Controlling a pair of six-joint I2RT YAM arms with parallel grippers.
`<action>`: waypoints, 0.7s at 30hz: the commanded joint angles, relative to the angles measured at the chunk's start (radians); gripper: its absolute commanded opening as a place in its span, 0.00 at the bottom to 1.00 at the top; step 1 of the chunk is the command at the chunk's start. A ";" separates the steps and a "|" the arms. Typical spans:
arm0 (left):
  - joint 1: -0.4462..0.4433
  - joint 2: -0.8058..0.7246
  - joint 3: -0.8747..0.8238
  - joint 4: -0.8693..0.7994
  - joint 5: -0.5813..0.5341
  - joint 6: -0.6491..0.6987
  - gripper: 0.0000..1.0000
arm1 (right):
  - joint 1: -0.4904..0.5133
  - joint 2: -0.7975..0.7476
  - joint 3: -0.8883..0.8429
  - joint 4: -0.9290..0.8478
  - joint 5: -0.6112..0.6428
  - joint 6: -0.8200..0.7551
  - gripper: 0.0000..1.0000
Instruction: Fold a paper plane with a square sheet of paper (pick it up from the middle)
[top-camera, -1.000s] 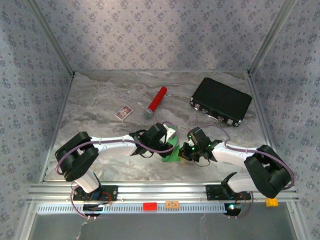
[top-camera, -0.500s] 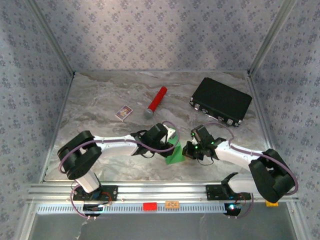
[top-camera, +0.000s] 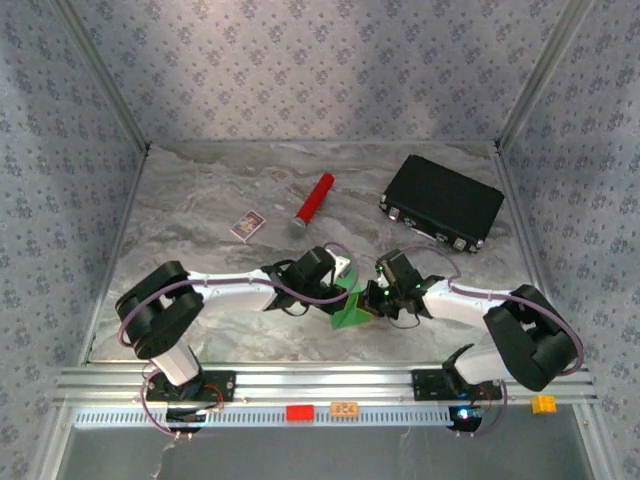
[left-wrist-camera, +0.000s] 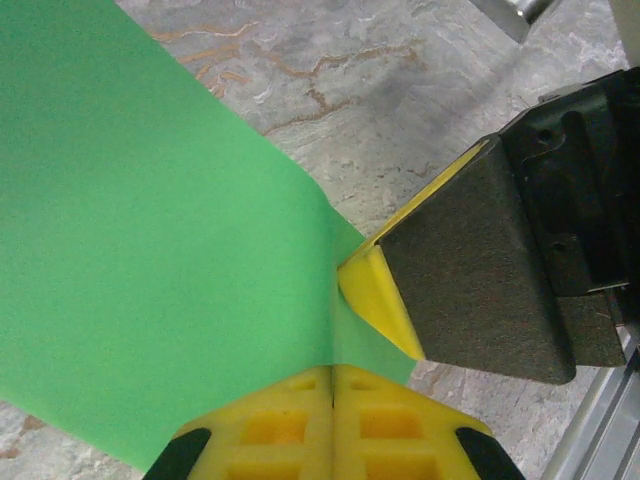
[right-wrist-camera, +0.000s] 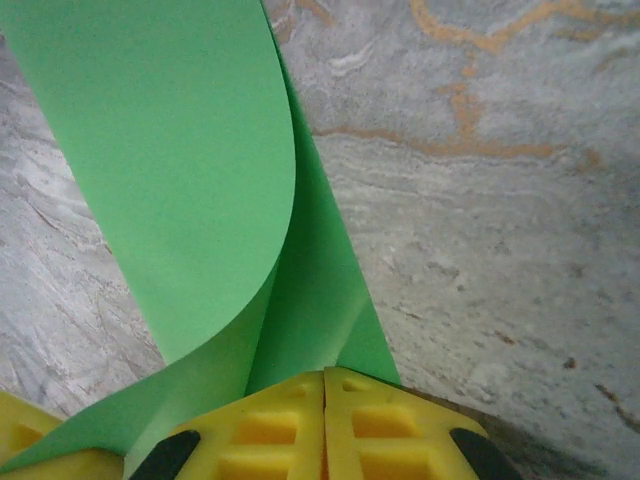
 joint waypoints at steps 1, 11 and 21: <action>0.016 -0.005 0.009 -0.025 -0.015 0.016 0.01 | 0.007 0.013 -0.023 -0.039 0.035 0.006 0.09; 0.044 0.024 0.010 -0.054 -0.052 0.056 0.01 | 0.018 0.011 -0.020 -0.043 0.045 0.028 0.09; 0.047 0.069 0.033 -0.066 -0.068 0.075 0.02 | 0.020 0.013 -0.014 -0.045 0.042 0.024 0.09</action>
